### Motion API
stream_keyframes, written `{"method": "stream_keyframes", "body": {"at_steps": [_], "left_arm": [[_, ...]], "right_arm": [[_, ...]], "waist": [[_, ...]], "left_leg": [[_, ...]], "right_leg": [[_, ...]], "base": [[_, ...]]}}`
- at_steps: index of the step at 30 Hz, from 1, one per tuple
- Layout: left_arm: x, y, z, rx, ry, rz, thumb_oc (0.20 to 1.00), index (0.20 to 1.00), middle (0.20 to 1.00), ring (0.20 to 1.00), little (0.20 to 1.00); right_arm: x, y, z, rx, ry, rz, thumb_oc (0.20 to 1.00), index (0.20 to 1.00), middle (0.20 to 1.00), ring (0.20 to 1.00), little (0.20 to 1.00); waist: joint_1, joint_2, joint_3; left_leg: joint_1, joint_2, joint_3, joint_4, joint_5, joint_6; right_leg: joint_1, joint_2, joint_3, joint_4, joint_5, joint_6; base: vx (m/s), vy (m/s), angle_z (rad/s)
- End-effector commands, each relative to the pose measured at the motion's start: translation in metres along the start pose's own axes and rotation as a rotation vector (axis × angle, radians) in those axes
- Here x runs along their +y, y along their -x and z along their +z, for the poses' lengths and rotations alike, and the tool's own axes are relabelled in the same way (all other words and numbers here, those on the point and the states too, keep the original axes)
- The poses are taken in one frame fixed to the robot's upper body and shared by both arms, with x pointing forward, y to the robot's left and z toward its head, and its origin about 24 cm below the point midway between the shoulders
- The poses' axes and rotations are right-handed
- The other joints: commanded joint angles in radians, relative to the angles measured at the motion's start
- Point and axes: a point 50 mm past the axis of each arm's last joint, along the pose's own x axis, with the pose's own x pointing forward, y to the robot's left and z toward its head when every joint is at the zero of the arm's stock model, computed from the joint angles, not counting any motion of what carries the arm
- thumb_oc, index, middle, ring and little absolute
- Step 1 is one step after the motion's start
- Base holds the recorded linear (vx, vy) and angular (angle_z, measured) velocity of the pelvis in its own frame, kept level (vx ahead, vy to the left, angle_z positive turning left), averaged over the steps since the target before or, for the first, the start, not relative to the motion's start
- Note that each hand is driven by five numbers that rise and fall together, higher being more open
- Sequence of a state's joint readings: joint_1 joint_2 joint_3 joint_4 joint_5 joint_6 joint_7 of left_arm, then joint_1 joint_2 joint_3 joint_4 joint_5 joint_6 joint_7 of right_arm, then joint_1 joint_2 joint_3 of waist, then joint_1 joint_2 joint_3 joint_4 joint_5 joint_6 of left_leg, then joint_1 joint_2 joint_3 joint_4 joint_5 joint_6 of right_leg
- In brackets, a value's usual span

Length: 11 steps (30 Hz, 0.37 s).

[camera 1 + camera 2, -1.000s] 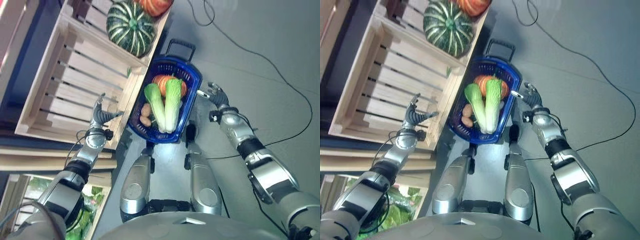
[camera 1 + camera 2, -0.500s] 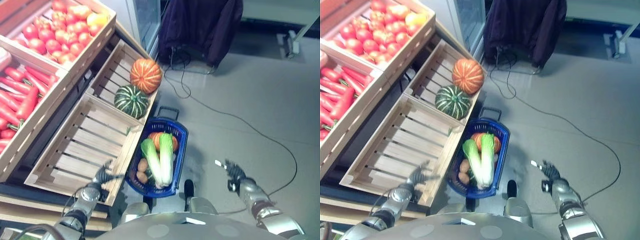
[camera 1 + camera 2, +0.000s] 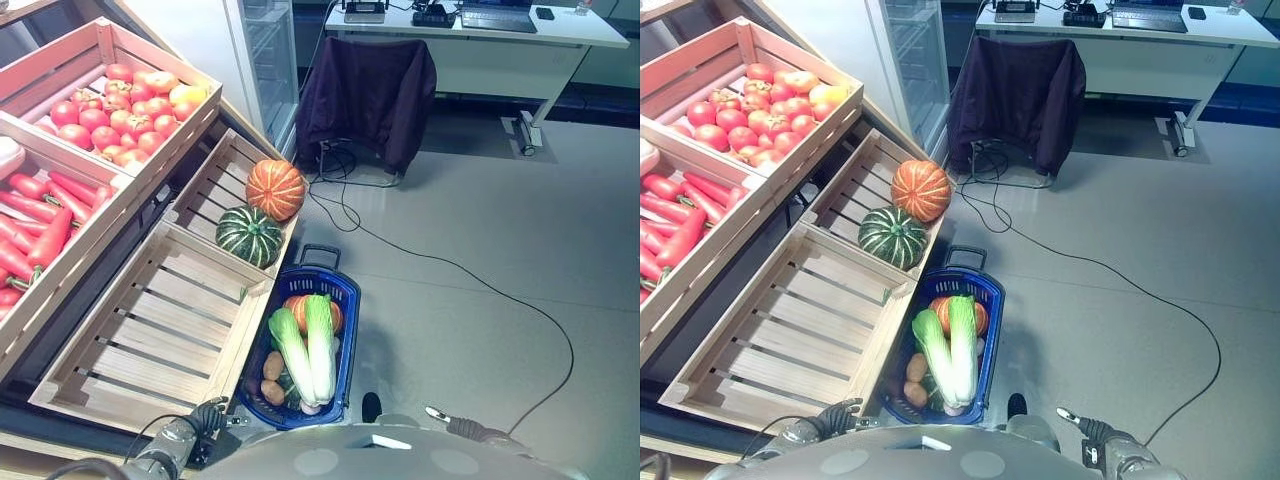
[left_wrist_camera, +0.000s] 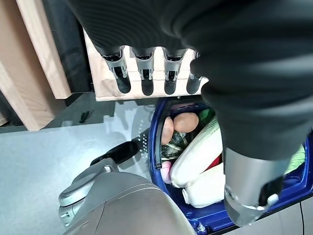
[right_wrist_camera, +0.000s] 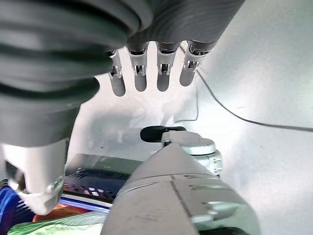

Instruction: Pick up fruits and vegetables into the basket

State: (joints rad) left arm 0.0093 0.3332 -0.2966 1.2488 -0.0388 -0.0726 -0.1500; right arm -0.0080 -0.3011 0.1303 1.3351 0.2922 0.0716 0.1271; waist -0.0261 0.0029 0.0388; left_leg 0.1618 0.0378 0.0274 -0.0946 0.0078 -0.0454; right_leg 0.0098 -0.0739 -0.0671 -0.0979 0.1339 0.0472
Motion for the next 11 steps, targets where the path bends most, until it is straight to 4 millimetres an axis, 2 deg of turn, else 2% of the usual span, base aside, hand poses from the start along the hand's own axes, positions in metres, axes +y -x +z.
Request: {"method": "stream_keyframes", "body": {"at_steps": [1,11], "left_arm": [[0.0067,-0.0024,0.0119,-0.006,0.022,0.016,1.0,1.0,1.0,1.0,1.0],[0.0046,-0.0029,0.0131,0.0,0.044,-0.002,1.0,1.0,1.0,1.0,1.0]], "right_arm": [[-0.0026,-0.0002,0.0212,-0.024,-0.011,-0.023,1.0,1.0,1.0,1.0,1.0],[-0.0034,-0.0002,0.0146,0.009,-0.046,-0.03,1.0,1.0,1.0,1.0,1.0]], "waist": [[0.002,-0.001,0.022],[0.006,0.001,0.01]], "left_leg": [[-0.044,-0.039,-0.001,0.009,-0.061,0.016],[-0.041,-0.038,-0.012,0.007,-0.061,0.015]], "right_leg": [[0.079,0.002,-0.011,0.037,-0.123,0.074],[0.089,0.007,-0.011,0.034,-0.13,0.07]], "base": [[-0.04,-0.021,0.0],[-0.02,-0.007,0.0]]}}
